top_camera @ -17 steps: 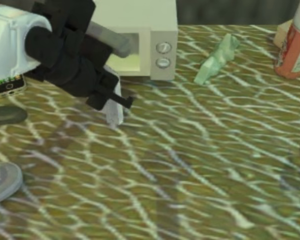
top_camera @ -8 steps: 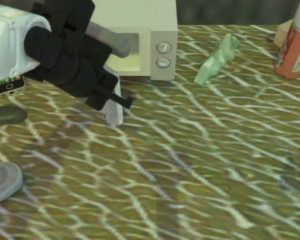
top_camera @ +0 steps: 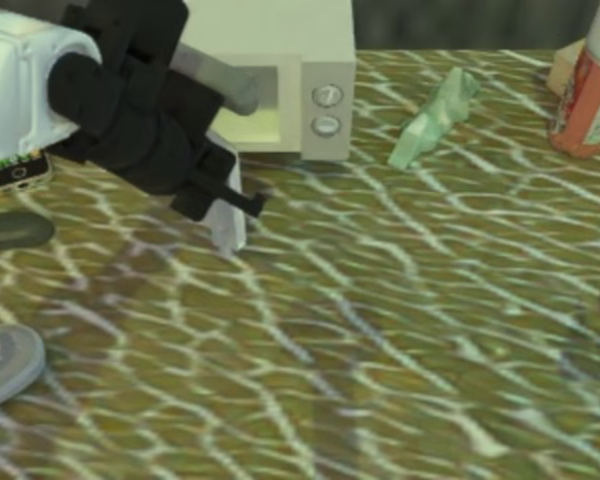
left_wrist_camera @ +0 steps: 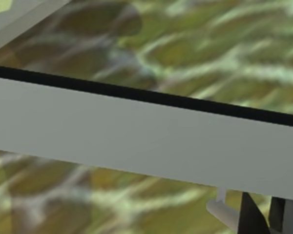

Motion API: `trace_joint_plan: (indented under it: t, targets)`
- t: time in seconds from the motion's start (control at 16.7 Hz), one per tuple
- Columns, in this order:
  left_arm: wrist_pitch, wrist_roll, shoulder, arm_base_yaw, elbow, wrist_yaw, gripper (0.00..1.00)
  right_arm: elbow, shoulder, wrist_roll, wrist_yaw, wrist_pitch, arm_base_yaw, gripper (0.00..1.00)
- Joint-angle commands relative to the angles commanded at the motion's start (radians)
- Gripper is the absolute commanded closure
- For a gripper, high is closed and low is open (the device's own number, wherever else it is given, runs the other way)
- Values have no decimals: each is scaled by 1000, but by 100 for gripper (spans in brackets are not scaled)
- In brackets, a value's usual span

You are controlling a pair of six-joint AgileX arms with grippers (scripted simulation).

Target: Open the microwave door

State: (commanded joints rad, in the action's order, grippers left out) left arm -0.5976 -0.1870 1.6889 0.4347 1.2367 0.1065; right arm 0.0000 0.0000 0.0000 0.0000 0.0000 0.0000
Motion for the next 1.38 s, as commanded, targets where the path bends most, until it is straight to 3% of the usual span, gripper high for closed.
trace_joint_plan:
  t: [0.48, 0.96, 1.38]
  targets:
    - [0, -1, 1, 2, -3, 7, 100, 0, 0, 0, 0, 0, 0, 0]
    - [-27, -170, -46, -69, -51, 94, 100, 0, 0, 0, 0, 0, 0, 0]
    - [-26, -174, -49, -70, -50, 96, 100, 0, 0, 0, 0, 0, 0, 0]
